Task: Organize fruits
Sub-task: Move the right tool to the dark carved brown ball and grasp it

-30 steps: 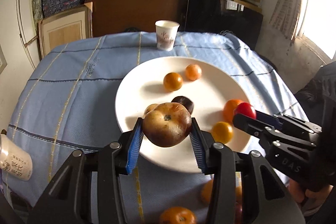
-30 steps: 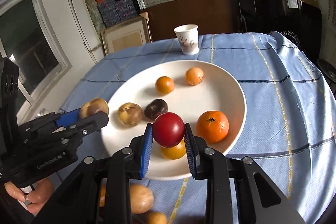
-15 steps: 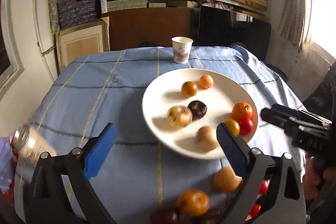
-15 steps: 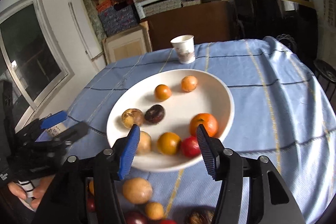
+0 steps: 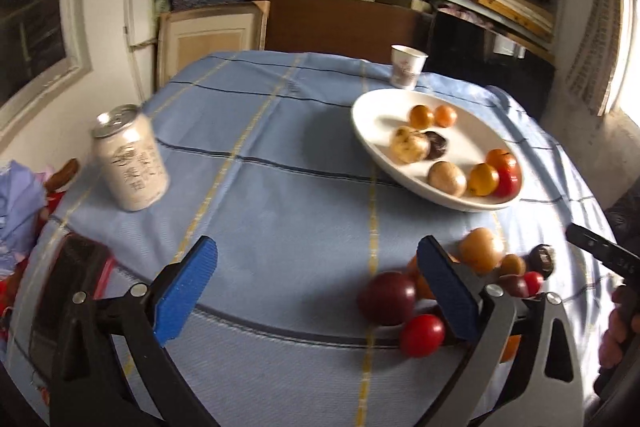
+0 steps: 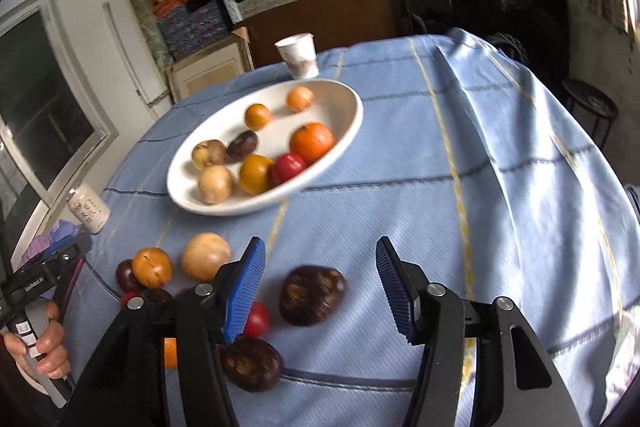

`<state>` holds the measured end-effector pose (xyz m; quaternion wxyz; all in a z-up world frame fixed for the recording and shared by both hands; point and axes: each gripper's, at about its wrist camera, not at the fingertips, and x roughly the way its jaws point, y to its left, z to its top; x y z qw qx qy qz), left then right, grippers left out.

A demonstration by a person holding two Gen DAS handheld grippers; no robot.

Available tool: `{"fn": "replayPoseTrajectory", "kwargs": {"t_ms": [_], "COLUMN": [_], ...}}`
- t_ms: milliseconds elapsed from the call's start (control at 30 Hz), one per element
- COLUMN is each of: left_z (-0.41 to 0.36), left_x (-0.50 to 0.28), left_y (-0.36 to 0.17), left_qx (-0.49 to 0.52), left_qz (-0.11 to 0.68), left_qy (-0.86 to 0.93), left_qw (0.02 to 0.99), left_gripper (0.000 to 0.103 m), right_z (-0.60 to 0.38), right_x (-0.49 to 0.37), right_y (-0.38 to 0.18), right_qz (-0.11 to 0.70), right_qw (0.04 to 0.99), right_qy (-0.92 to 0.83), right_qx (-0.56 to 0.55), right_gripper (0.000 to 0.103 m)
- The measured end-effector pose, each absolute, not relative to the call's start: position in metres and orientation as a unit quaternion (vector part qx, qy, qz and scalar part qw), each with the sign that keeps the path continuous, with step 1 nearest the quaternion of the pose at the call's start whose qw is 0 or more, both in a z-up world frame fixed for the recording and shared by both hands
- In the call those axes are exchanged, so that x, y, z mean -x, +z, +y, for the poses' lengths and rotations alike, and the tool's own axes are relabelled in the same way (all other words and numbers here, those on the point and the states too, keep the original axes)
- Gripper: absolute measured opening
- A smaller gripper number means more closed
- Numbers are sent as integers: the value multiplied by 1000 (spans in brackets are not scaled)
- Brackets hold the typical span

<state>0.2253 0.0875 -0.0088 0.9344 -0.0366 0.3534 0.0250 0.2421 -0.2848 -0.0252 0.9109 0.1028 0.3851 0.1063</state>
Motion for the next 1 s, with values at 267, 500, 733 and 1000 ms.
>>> {"fn": "replayPoseTrajectory", "kwargs": {"t_ms": [267, 500, 733, 1000], "left_z": [81, 79, 76, 76], "left_x": [-224, -224, -225, -225], "left_y": [-12, -13, -15, -16], "left_qx": [17, 13, 3, 6], "left_qz": [361, 362, 366, 368], "left_qy": [24, 24, 25, 26], "left_qw": [932, 932, 930, 930], "left_gripper": [98, 98, 98, 98], "right_z": [-273, -262, -261, -259], "right_x": [-241, -238, -238, -239], "right_y": [-33, -33, -33, -35], "right_qz": [398, 394, 397, 400], "right_qw": [909, 914, 912, 911], "right_qy": [105, 95, 96, 94], "right_qx": [-72, -32, -26, -20], "right_gripper": [58, 58, 58, 59]}}
